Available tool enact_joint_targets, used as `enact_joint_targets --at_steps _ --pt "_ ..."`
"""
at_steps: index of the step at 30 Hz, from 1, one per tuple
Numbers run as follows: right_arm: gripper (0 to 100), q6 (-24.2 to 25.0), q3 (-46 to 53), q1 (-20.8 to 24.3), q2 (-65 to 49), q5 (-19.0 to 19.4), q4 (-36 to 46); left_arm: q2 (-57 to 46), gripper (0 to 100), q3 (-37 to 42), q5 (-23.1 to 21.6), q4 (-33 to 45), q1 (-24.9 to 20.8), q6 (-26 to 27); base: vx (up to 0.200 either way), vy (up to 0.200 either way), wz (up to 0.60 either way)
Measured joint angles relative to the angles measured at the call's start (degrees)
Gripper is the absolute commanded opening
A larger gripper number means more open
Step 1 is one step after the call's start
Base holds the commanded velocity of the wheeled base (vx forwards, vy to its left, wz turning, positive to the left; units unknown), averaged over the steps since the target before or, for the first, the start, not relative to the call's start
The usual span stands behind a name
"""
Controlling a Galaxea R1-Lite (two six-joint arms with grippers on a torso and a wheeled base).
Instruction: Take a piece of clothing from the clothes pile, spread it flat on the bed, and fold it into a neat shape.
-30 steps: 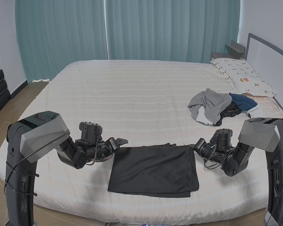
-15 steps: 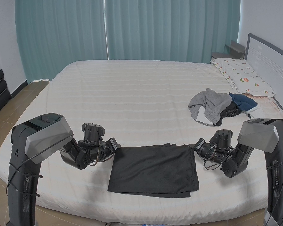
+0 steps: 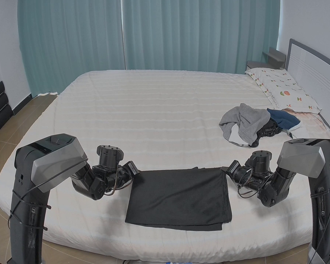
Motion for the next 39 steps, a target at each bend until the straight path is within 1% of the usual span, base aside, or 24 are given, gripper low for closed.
enact_joint_targets --at_steps 3,6,14,23,24,36,39 --pt "0 -0.07 -0.68 -0.05 0.23 -0.04 0.0 0.0 0 0.17 1.78 0.0 0.0 -0.11 0.0 0.0 0.0" --pt "0 -0.18 -1.55 0.0 0.72 -0.13 0.02 0.0 0 0.32 2.33 -0.02 0.0 -0.66 0.0 0.0 0.0" --pt "0 -0.46 -3.61 0.04 1.91 -0.17 0.46 -0.22 0 1.48 2.96 -0.11 0.05 -1.41 0.0 0.0 0.0" --pt "0 -0.76 -3.61 0.11 2.22 -0.17 1.28 -0.22 0 1.57 3.16 -0.13 0.0 -1.55 0.0 0.0 0.0" --pt "100 -0.76 -3.58 0.13 2.22 -0.17 1.3 -0.22 100 1.57 3.1 -0.13 0.0 -1.56 0.0 0.0 0.0" --pt "100 -0.49 -1.55 -0.11 1.63 -0.09 0.22 -0.44 100 2.07 2.94 -0.3 0.0 -1.83 0.0 0.0 0.0" --pt "100 -0.32 0.13 -0.07 0.8 -0.04 -0.59 -1.01 100 3.29 3.1 -0.33 0.0 -2.9 0.0 0.0 0.0"
